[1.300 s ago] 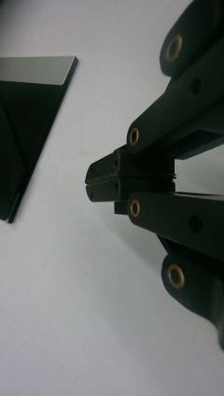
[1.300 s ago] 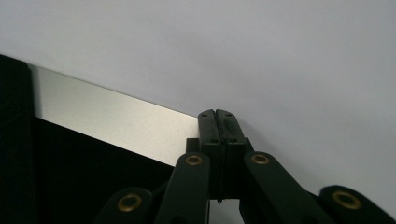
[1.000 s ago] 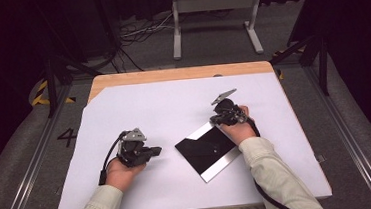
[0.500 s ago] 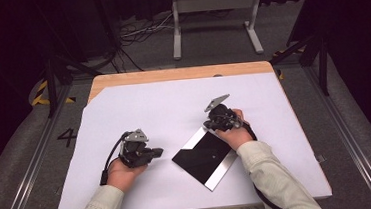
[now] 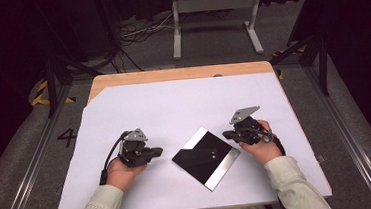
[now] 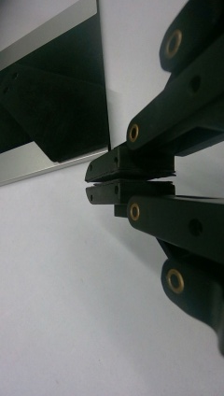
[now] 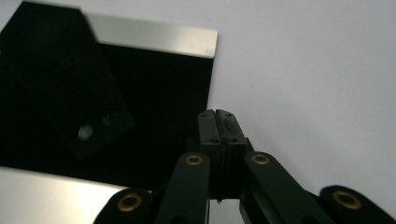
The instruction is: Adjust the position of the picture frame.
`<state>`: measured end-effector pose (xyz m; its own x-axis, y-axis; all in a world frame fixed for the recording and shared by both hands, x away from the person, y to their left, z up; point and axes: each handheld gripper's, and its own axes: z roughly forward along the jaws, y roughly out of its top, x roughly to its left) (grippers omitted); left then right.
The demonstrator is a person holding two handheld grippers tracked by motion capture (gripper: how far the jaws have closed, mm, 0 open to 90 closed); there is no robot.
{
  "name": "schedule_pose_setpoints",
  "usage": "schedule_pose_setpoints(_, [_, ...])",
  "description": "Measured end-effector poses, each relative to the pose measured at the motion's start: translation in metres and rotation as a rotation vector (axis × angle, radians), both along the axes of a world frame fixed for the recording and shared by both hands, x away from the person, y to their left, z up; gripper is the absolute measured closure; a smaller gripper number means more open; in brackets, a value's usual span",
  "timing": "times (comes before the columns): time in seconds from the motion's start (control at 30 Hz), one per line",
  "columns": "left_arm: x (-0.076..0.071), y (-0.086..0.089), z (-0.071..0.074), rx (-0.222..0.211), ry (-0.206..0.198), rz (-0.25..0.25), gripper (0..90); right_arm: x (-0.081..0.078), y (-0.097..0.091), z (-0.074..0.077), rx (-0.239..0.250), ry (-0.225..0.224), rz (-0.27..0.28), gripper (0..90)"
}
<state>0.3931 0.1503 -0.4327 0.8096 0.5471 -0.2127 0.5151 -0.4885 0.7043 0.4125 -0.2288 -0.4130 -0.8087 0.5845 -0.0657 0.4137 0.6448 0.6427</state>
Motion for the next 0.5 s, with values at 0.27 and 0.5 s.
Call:
schedule_pose_setpoints(0.27, [0.001, 0.003, 0.001, -0.011, -0.003, 0.004, 82.3, -0.024, -0.014, 0.009, -0.065, 0.012, 0.034, 90.0])
schedule_pose_setpoints(0.5, [0.002, 0.001, 0.000, -0.008, 0.004, -0.006, 78.8, -0.034, -0.016, 0.006, -0.112, 0.044, 0.096, 90.0])
